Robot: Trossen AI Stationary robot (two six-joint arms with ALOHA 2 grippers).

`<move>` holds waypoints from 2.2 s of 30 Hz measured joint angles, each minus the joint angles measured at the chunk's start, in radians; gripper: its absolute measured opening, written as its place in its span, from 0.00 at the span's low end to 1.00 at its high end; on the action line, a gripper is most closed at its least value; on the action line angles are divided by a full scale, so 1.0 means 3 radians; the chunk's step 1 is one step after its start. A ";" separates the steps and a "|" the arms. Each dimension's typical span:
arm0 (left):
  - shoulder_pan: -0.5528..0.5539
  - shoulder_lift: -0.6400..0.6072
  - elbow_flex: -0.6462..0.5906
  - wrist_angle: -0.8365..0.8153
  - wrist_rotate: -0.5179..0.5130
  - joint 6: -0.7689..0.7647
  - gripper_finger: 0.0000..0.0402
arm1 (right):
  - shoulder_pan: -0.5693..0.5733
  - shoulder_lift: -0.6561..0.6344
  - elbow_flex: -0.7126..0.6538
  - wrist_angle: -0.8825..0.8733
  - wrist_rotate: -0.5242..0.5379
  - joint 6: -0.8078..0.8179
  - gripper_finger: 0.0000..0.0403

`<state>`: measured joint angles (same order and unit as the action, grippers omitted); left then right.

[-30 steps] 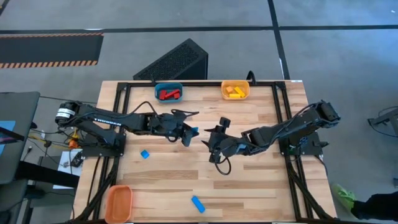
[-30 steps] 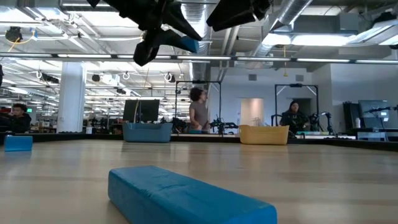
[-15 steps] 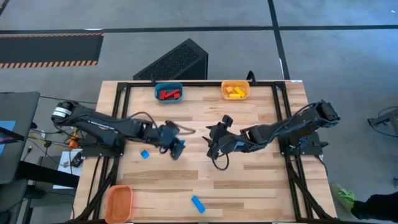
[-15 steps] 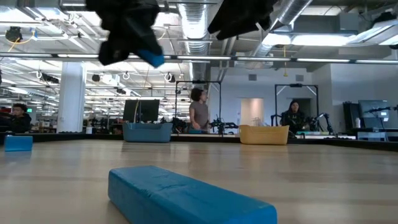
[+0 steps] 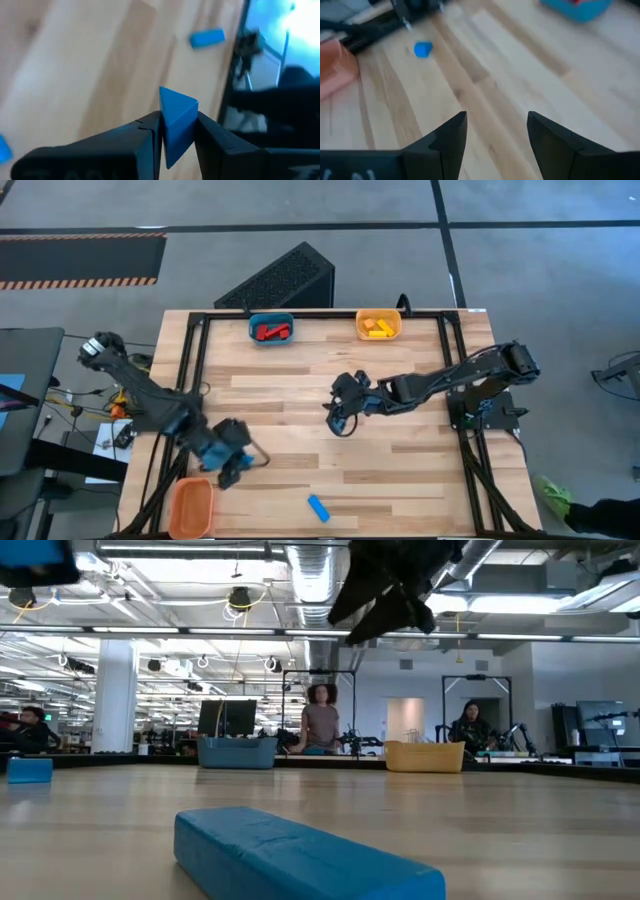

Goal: Sort & place blocks by color
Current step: Put the bottom right blue block into the orange bin, then put the top blue block into the orange bin

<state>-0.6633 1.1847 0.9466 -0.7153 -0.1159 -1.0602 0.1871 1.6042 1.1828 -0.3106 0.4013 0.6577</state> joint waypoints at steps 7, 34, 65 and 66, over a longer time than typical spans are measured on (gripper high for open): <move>-0.0584 -0.0037 0.0000 -0.0259 0.0026 -0.0389 0.16 | 0.0024 0.0233 -0.0006 0.0366 -0.0297 0.0273 0.56; -0.1925 0.0213 -0.0091 -0.0222 0.0213 -0.1039 0.17 | 0.0202 0.2136 0.1586 0.1426 -0.0641 0.0416 0.56; -0.1953 0.0300 -0.0362 -0.0060 0.0195 -0.2050 0.57 | 0.0142 0.2150 0.1910 0.1240 -0.0661 -0.2042 0.62; -0.1931 0.0268 -0.0362 -0.0173 0.0082 -0.2183 0.56 | 0.0109 0.2157 0.1912 0.1256 -0.0662 -0.2087 0.62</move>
<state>-1.2426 1.2649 0.8379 -0.7671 -0.0912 -1.7151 0.2199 2.2512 1.7563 0.0661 0.2028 0.0317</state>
